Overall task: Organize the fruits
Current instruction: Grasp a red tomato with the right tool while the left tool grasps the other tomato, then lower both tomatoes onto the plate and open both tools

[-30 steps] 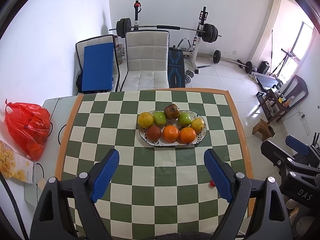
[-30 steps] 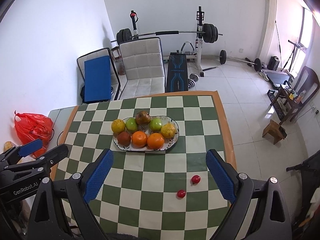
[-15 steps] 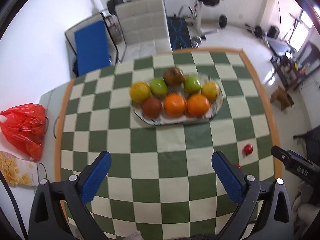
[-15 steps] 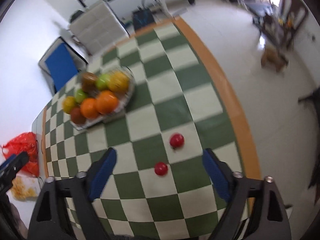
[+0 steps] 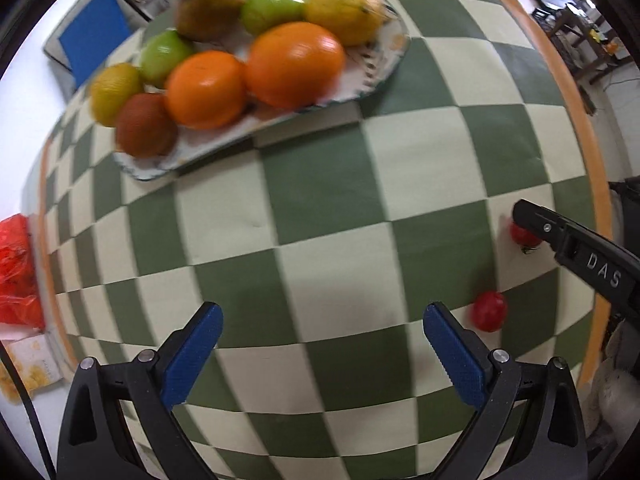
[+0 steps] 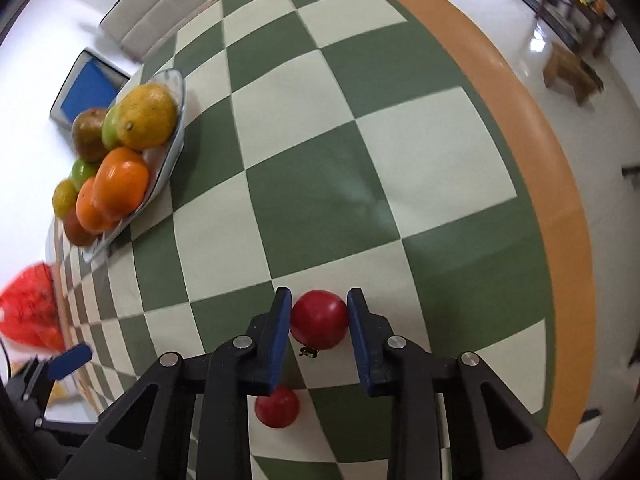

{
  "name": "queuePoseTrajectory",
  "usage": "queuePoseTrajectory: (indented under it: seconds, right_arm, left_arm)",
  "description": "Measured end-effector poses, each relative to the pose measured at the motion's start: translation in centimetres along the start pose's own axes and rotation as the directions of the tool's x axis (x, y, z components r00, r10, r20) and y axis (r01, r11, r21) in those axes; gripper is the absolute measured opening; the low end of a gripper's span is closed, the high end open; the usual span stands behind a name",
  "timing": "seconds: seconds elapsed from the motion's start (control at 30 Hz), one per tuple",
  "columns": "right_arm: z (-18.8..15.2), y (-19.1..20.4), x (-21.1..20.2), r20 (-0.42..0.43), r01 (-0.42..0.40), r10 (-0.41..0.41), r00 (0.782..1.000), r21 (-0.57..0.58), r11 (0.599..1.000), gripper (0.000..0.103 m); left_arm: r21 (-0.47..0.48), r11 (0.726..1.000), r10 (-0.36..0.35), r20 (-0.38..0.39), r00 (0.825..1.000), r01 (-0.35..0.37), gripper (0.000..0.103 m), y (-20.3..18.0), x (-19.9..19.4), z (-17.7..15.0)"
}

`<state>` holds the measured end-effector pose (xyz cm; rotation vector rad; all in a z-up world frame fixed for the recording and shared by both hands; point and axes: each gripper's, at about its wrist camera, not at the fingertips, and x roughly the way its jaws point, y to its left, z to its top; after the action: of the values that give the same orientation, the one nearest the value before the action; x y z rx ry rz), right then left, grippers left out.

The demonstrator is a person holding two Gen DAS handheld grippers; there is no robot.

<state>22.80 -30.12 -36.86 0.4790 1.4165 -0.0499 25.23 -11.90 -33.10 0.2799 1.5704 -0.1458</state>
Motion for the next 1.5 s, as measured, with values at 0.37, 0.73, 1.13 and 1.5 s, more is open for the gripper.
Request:
queuePoseTrajectory:
  seconds: [0.37, 0.73, 1.13, 1.5]
  right_arm:
    - [-2.2, -4.9, -4.6, 0.030, 0.054, -0.055, 0.998, 0.045, 0.998, 0.031]
    - [-1.6, -4.9, -7.0, 0.055, 0.065, -0.068, 0.996, 0.048, 0.997, 0.031]
    - [3.2, 6.0, -5.7, 0.066, -0.167, 0.170, 0.983, -0.042, 0.985, 0.031]
    - [9.5, 12.1, 0.3, 0.018, -0.171, 0.173, 0.985, -0.069, 0.983, 0.031]
  left_arm:
    - [0.168, 0.964, -0.203, -0.047, 0.978, 0.208, 0.075, -7.9, 0.8, -0.7]
    - [0.243, 0.937, -0.233, -0.106, 0.967, 0.252, 0.025, -9.3, 2.2, -1.4]
    - [-0.312, 0.824, -0.462, 0.114, 0.880, 0.473, 0.025, 13.0, -3.9, 1.7]
    - [-0.542, 0.691, -0.482, 0.148, 0.864, 0.478, 0.026, 19.2, 0.9, 5.9]
